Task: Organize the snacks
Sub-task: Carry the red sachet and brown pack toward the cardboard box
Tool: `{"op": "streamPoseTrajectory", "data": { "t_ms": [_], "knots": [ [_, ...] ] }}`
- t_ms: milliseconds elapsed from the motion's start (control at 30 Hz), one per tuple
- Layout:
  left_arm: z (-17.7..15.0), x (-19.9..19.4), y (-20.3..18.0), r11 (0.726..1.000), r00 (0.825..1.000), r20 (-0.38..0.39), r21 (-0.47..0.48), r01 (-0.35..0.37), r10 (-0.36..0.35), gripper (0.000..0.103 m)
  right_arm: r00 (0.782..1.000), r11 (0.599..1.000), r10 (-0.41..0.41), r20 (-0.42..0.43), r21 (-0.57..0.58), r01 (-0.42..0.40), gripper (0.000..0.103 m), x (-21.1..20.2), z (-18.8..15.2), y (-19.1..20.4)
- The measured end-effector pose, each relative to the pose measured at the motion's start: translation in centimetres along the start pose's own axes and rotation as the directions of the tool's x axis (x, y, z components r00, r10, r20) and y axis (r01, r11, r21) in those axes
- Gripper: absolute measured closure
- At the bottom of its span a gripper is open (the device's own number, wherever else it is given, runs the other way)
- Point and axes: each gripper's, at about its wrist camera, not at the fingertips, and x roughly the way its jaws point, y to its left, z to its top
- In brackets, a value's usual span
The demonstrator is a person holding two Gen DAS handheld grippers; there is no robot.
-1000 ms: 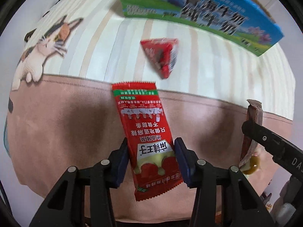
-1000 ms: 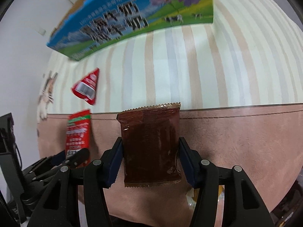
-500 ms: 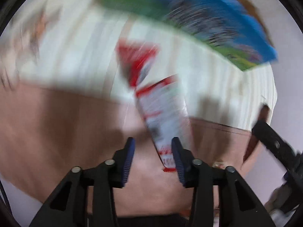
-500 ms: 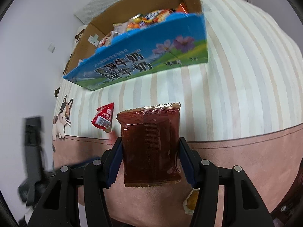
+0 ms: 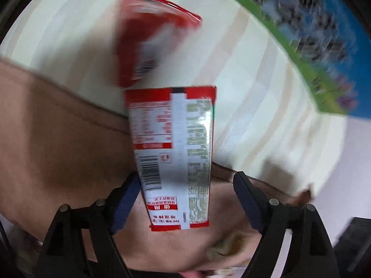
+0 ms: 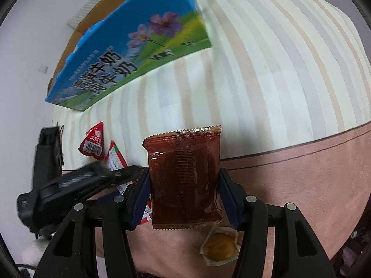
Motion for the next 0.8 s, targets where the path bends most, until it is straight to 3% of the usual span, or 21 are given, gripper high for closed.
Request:
{"op": "streamPoseTrajectory", "data": {
  "t_ms": [67, 100, 133, 200, 367, 533, 667, 800],
  "knots": [
    [-0.5, -0.3, -0.6, 0.999, 0.999, 0.039, 0.039, -0.032, 0.031, 0.029, 1.0, 1.0, 0.009, 0.0, 0.011, -0.009, 0.044, -0.1, -0.1, -0.4],
    [-0.8, -0.5, -0.8, 0.996, 0.997, 0.054, 0.069, -0.058, 0.054, 0.045, 1.0, 1.0, 0.01, 0.002, 0.011, -0.01, 0.044, -0.2, -0.2, -0.4],
    [-1.2, -0.7, -1.1, 0.992, 0.995, 0.067, 0.099, -0.08, 0.073, 0.053, 1.0, 1.0, 0.015, 0.008, 0.009, -0.015, 0.044, -0.4, -0.3, -0.4],
    [-1.6, -1.2, -0.9, 0.987, 0.994, 0.073, 0.136, -0.089, 0.079, 0.058, 1.0, 1.0, 0.023, 0.013, 0.007, -0.023, 0.044, -0.6, -0.4, -0.3],
    [-2.3, -3.2, 0.7, 0.973, 0.985, 0.112, 0.176, -0.149, 0.13, 0.059, 0.999, 0.999, 0.049, 0.018, -0.002, -0.049, 0.044, -1.0, -0.6, 0.1],
    [-3.1, -6.0, -1.0, 0.944, 0.966, 0.202, 0.252, -0.213, 0.164, 0.06, 0.997, 0.996, 0.076, 0.028, -0.046, -0.075, 0.044, -1.8, -0.4, 1.6],
    [-3.5, -9.5, -3.9, 0.917, 0.949, 0.284, 0.325, -0.23, 0.137, 0.06, 0.992, 0.991, 0.114, 0.052, -0.083, -0.109, 0.044, -3.6, 0.6, 3.3],
    [-2.4, -13.6, -7.4, 0.914, 0.939, 0.339, 0.364, -0.18, 0.05, 0.06, 0.983, 0.982, 0.159, 0.089, -0.12, -0.148, 0.044, -6.2, 2.7, 5.1]
  ]
}}
